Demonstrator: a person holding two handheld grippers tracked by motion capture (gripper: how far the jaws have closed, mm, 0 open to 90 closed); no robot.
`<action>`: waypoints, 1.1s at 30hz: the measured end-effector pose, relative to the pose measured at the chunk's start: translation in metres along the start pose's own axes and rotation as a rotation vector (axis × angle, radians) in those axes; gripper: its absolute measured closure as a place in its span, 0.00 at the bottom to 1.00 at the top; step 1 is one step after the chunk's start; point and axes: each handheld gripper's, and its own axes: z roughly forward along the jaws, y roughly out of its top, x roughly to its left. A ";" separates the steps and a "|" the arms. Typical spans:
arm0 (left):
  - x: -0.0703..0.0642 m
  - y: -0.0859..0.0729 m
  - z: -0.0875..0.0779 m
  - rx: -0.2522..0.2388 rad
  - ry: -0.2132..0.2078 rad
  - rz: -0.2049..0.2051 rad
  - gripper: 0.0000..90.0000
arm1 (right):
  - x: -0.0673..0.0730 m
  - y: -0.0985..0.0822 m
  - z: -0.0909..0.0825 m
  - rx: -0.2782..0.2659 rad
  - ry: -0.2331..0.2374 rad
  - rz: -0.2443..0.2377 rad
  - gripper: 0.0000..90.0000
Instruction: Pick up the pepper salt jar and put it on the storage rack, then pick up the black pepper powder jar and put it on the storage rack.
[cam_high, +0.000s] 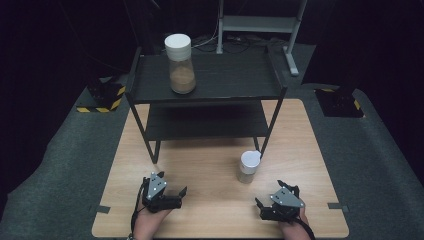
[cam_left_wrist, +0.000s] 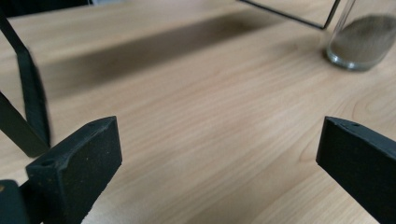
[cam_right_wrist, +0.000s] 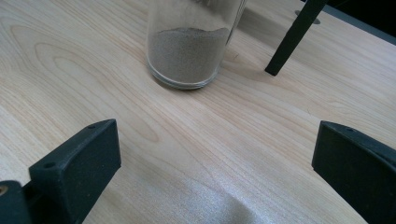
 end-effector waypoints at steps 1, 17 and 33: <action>0.000 0.000 0.001 0.008 0.000 0.006 0.01 | 0.000 0.000 0.000 0.000 -0.001 0.000 0.00; 0.003 0.011 0.012 0.122 -0.013 0.041 0.01 | 0.002 -0.002 -0.001 -0.010 -0.005 -0.011 0.00; -0.012 0.019 0.016 0.182 0.009 0.152 0.01 | -0.001 -0.006 -0.002 -0.034 0.013 -0.015 0.00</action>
